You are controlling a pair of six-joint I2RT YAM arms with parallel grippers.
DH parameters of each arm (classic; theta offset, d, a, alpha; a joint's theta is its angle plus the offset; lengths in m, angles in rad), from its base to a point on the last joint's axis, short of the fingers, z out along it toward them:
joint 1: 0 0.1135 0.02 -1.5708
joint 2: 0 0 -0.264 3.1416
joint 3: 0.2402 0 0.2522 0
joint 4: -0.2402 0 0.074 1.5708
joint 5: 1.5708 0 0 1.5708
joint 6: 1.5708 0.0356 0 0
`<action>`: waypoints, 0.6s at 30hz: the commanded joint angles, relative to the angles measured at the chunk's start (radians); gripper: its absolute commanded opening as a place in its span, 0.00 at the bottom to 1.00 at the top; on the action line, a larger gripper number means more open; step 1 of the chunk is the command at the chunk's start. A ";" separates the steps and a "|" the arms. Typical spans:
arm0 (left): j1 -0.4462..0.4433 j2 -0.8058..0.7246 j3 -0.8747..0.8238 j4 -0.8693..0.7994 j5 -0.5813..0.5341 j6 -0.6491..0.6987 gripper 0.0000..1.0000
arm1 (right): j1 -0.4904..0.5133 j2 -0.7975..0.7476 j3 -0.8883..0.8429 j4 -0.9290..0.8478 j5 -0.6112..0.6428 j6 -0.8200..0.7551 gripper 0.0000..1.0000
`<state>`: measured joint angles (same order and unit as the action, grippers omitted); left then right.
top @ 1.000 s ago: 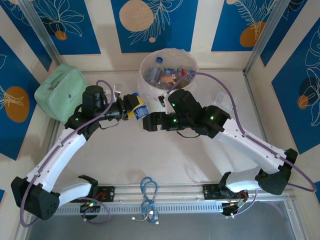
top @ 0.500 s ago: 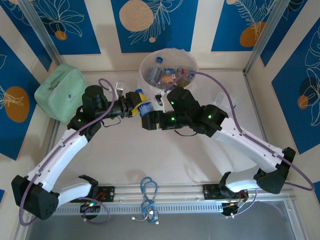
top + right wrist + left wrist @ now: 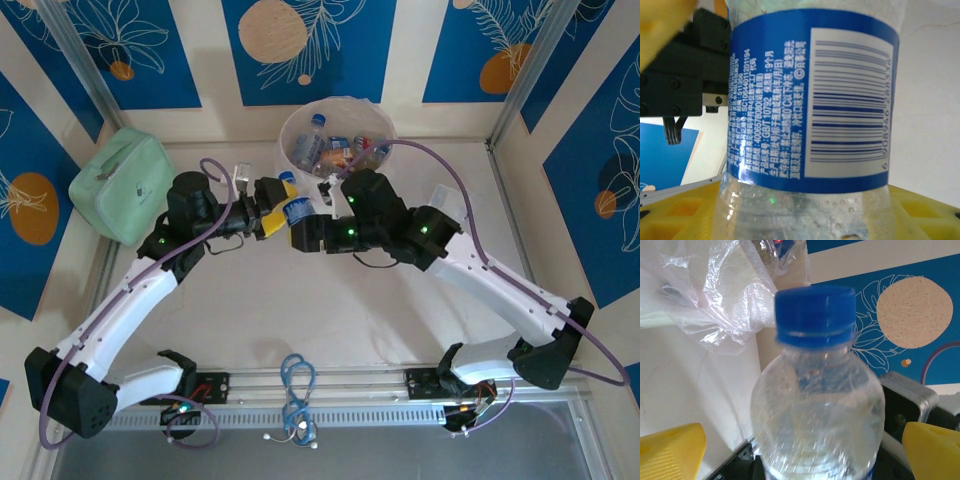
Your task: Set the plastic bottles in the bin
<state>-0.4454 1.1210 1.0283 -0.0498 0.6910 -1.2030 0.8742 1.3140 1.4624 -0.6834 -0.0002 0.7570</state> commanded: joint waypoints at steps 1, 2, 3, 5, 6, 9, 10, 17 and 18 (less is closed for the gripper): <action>-0.002 -0.038 0.105 -0.157 -0.071 0.147 1.00 | -0.044 -0.041 0.051 -0.048 0.025 -0.043 0.54; -0.001 -0.060 0.144 -0.247 -0.127 0.217 1.00 | -0.059 -0.043 0.073 -0.064 0.035 -0.057 0.54; -0.002 -0.087 0.182 -0.348 -0.213 0.298 1.00 | -0.080 -0.044 0.100 -0.089 0.044 -0.075 0.54; -0.001 -0.130 0.220 -0.482 -0.366 0.407 1.00 | -0.141 -0.037 0.155 -0.123 0.043 -0.105 0.54; -0.001 -0.142 0.226 -0.537 -0.433 0.440 1.00 | -0.181 -0.030 0.180 -0.131 0.028 -0.119 0.54; 0.002 -0.133 0.216 -0.610 -0.481 0.490 1.00 | -0.296 0.013 0.251 -0.142 -0.021 -0.164 0.54; 0.002 -0.126 0.201 -0.614 -0.472 0.491 1.00 | -0.334 0.039 0.285 -0.152 -0.036 -0.179 0.54; 0.001 -0.148 0.093 -0.602 -0.497 0.498 1.00 | -0.457 0.269 0.572 -0.276 -0.075 -0.287 0.52; 0.001 -0.151 0.086 -0.607 -0.508 0.507 1.00 | -0.466 0.305 0.616 -0.298 -0.075 -0.300 0.52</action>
<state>-0.4454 0.9909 1.1316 -0.6075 0.2398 -0.7479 0.4278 1.5448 1.9953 -0.8810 -0.0368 0.5385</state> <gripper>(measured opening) 0.999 0.599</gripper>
